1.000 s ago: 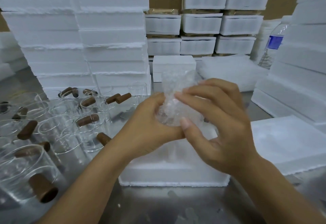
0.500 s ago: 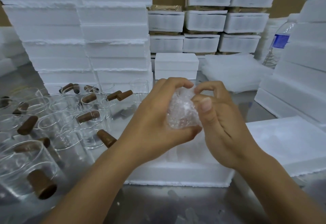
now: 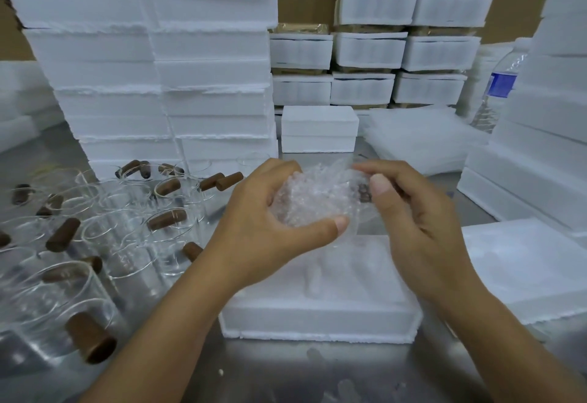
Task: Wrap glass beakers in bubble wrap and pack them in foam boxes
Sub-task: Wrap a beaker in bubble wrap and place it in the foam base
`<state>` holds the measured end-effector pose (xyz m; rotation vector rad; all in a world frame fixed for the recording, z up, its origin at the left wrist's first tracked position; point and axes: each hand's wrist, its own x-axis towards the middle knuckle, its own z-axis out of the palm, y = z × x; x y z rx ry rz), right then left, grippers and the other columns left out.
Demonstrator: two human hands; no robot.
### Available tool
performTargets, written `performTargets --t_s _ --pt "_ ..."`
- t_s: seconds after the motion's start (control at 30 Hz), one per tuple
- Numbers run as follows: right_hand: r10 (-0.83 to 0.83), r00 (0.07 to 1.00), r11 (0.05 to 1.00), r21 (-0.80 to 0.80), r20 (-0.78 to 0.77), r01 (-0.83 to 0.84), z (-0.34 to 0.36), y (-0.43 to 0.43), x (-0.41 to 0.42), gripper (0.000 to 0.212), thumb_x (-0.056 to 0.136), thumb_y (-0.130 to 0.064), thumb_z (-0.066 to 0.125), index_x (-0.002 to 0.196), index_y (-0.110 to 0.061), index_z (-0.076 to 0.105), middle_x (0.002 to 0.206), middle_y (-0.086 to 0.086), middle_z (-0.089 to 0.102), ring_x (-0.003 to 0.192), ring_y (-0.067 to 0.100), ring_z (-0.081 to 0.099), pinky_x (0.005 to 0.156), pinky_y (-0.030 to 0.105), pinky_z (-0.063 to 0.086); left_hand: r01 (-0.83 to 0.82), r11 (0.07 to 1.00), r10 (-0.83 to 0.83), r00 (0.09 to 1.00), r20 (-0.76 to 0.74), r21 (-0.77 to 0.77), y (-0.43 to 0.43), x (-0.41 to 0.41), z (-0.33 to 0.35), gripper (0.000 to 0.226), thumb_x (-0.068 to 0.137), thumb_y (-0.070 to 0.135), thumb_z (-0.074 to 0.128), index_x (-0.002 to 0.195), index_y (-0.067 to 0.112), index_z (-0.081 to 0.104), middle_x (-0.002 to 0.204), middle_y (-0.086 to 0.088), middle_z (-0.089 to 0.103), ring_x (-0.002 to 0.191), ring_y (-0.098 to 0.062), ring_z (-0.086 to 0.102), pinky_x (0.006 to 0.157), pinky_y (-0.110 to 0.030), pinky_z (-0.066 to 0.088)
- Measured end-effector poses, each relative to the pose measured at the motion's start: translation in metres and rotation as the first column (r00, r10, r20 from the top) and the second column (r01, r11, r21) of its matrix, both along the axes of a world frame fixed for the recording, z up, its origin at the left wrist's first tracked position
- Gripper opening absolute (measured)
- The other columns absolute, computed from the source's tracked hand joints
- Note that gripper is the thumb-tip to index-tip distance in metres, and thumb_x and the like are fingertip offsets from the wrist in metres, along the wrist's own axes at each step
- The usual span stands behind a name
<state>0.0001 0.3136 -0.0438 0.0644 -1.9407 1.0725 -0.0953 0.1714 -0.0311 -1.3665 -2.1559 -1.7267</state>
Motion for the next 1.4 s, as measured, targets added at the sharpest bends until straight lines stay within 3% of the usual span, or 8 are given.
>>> performTargets --t_s 0.13,0.3,0.57,0.7,0.83,1.03,1.2,1.4 --pt "0.057 0.995 0.998 -0.002 0.081 -0.057 0.002 0.002 0.0 0.016 0.085 -0.025 0.058 0.097 -0.035 0.063 0.094 -0.015 0.066 0.084 0.0 0.06 0.074 0.008 0.042 0.083 0.996 -0.079 0.993 0.091 -0.033 -0.005 0.0 -0.001 0.045 0.057 0.042 0.078 0.094 0.033 0.054 0.099 0.003 0.061 0.084 -0.022 0.065 0.07 -0.045 0.056" --pt "0.109 0.968 0.989 0.075 0.224 -0.129 0.0 0.001 0.003 0.023 0.085 -0.024 0.051 0.094 -0.039 0.065 0.087 -0.001 0.059 0.074 0.012 0.052 0.067 0.011 0.038 0.197 0.98 -0.194 0.977 0.089 -0.03 -0.008 0.0 -0.003 0.074 0.066 0.013 0.073 0.123 0.046 0.04 0.109 0.019 0.051 0.091 -0.007 0.06 0.071 -0.018 0.053" --pt "0.066 0.861 0.934 0.272 0.505 -0.231 -0.008 0.0 0.001 0.038 0.074 -0.018 0.046 0.082 -0.054 0.055 0.077 -0.017 0.036 0.069 0.006 0.044 0.065 0.011 0.033 0.235 0.937 -0.246 0.969 -0.007 -0.258 -0.013 0.006 -0.01 0.094 0.069 0.009 0.066 0.13 0.061 0.018 0.124 0.034 0.035 0.116 0.017 0.039 0.083 -0.003 0.039" --pt "0.07 0.893 0.954 0.232 0.446 -0.19 -0.005 0.0 0.001 0.037 0.073 -0.016 0.047 0.078 -0.051 0.057 0.081 -0.01 0.041 0.07 0.007 0.045 0.064 0.01 0.033 0.216 0.954 -0.219 0.976 0.01 -0.209 -0.016 0.006 -0.01 0.091 0.073 0.013 0.074 0.132 0.058 0.022 0.129 0.029 0.037 0.121 0.014 0.039 0.086 -0.003 0.038" --pt "0.109 0.9 0.961 0.187 0.422 -0.204 -0.004 -0.002 0.003 0.041 0.074 -0.016 0.047 0.081 -0.055 0.057 0.082 -0.012 0.042 0.067 0.003 0.044 0.064 0.008 0.033 0.228 0.962 -0.21 0.969 0.128 -0.15 -0.038 -0.004 -0.001 0.079 0.062 0.042 0.079 0.127 0.062 0.037 0.129 0.034 0.044 0.124 0.014 0.04 0.093 -0.001 0.034" --pt "0.151 0.869 0.955 0.159 0.472 -0.252 -0.007 -0.01 0.001 0.035 0.081 -0.016 0.042 0.086 -0.047 0.059 0.08 -0.018 0.042 0.067 0.004 0.044 0.064 0.01 0.034 0.347 0.932 -0.343 0.743 0.575 0.108 -0.054 -0.013 0.009 0.05 0.066 0.036 0.071 0.116 0.039 0.065 0.125 0.007 0.064 0.121 -0.006 0.054 0.103 -0.03 0.042" --pt "0.161 0.87 0.953 0.156 0.466 -0.26 -0.006 -0.012 0.0 0.031 0.082 -0.018 0.049 0.093 -0.044 0.061 0.086 -0.018 0.051 0.068 0.007 0.047 0.065 0.01 0.036 0.247 0.968 -0.223 0.759 0.612 0.046 -0.05 -0.006 0.008 0.046 0.075 0.023 0.073 0.119 0.033 0.063 0.118 0.009 0.067 0.121 -0.009 0.055 0.112 -0.038 0.031" --pt "0.272 0.852 0.954 -0.011 0.446 -0.299 -0.007 -0.012 0.001 0.031 0.091 -0.007 0.057 0.098 -0.037 0.064 0.096 -0.013 0.063 0.082 0.011 0.059 0.075 0.016 0.045 0.249 0.968 -0.234 0.832 0.502 0.04 -0.053 -0.006 0.009 0.044 0.083 0.001 0.059 0.119 0.027 0.06 0.116 0.008 0.068 0.113 0.001 0.058 0.091 -0.019 0.047"
